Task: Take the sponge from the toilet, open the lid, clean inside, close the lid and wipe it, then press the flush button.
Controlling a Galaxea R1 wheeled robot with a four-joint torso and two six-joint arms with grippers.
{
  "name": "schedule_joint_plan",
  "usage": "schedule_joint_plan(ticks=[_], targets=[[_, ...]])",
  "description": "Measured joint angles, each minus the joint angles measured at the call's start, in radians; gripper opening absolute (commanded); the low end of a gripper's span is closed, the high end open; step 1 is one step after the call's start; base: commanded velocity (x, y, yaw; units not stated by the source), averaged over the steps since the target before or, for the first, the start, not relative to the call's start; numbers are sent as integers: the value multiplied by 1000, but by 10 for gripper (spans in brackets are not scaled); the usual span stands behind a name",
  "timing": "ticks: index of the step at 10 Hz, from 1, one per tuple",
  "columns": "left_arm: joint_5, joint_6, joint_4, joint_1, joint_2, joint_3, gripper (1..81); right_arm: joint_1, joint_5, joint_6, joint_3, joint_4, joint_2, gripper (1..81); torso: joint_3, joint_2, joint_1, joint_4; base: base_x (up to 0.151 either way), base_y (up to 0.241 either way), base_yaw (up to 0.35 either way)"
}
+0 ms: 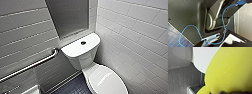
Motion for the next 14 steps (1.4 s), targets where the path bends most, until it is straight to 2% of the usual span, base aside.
schedule_joint_plan(ticks=[2,4,8,14], targets=[[1,0,0,-5,1,0,811,99,-49,-9,-6,0,18,10,0,0,0,0,0,0,0],[1,0,0,-15,3,0,811,177,-109,-13,-74,10,113,10,0,0,0,0,0,0,0],[1,0,-1,-16,17,-5,811,280,-240,-14,-332,42,296,10,0,0,0,0,0,0,0],[1,0,-1,-16,23,-20,811,464,-464,-14,-763,56,634,10,0,0,0,0,0,0,0]])
